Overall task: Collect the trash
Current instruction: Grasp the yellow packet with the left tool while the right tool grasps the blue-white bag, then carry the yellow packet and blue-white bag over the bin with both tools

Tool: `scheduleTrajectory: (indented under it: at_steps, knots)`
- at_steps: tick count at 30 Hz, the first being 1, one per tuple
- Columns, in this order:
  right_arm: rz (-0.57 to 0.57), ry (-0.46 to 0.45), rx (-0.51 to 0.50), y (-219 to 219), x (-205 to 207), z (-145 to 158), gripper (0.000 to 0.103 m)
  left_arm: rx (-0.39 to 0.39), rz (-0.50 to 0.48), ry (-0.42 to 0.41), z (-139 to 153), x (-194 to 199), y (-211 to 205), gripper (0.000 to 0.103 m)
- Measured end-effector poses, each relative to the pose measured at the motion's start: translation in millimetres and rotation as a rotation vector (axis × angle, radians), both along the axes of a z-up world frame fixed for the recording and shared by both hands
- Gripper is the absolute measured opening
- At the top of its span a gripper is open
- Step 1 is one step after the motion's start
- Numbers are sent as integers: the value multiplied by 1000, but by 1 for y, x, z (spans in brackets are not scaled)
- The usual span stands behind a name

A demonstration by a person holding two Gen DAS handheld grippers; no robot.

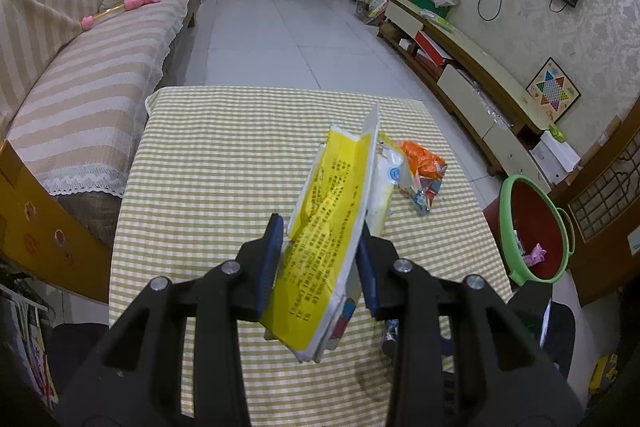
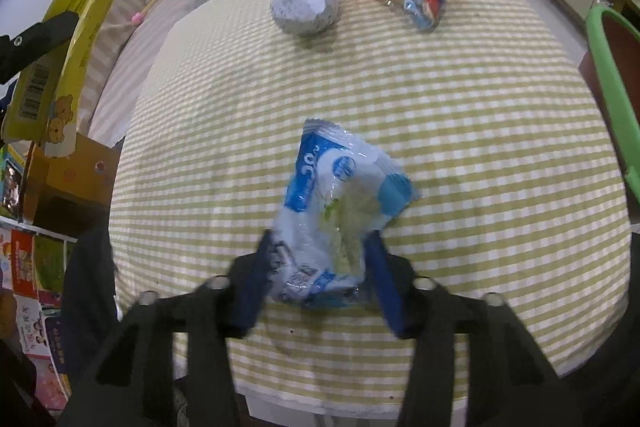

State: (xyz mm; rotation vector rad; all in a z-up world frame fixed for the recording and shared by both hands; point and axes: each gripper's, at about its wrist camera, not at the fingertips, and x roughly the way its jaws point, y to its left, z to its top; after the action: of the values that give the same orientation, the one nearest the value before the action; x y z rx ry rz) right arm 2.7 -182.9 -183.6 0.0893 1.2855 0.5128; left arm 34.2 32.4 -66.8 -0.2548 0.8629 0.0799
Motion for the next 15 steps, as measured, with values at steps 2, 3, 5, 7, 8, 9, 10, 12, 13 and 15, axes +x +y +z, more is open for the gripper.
scheduleTrajectory:
  at_steps: [2, 3, 5, 7, 8, 9, 10, 12, 13, 15]
  knots:
    - [1, -40, 22, -2, -3, 8, 36, 0, -2, 4, -1, 0, -1, 34]
    - [-2, -55, 27, -3, -3, 13, 35, 0, -2, 5, -2, 0, -1, 34]
    - [-19, -92, 41, -9, -1, 26, 34, -3, -7, 8, -2, 1, -3, 34]
    - [-49, -120, 59, -19, 4, 39, 34, 0, -22, 8, -1, 3, -9, 34]
    - [-66, -132, 67, -25, 6, 45, 34, 2, -29, 6, -1, 4, -11, 34]
    - [-82, -142, 73, -30, 9, 50, 34, 3, -35, 5, -1, 5, -14, 34]
    - [-105, -157, 80, -39, 12, 58, 34, 2, -48, 4, 0, 8, -19, 34]
    - [-133, -175, 84, -51, 15, 66, 34, 3, -65, 2, 0, 11, -26, 34]
    - [-156, -187, 86, -59, 18, 70, 34, 4, -77, 0, 1, 13, -31, 34]
    - [-187, -201, 91, -73, 20, 77, 34, 5, -100, -3, 2, 16, -41, 34]
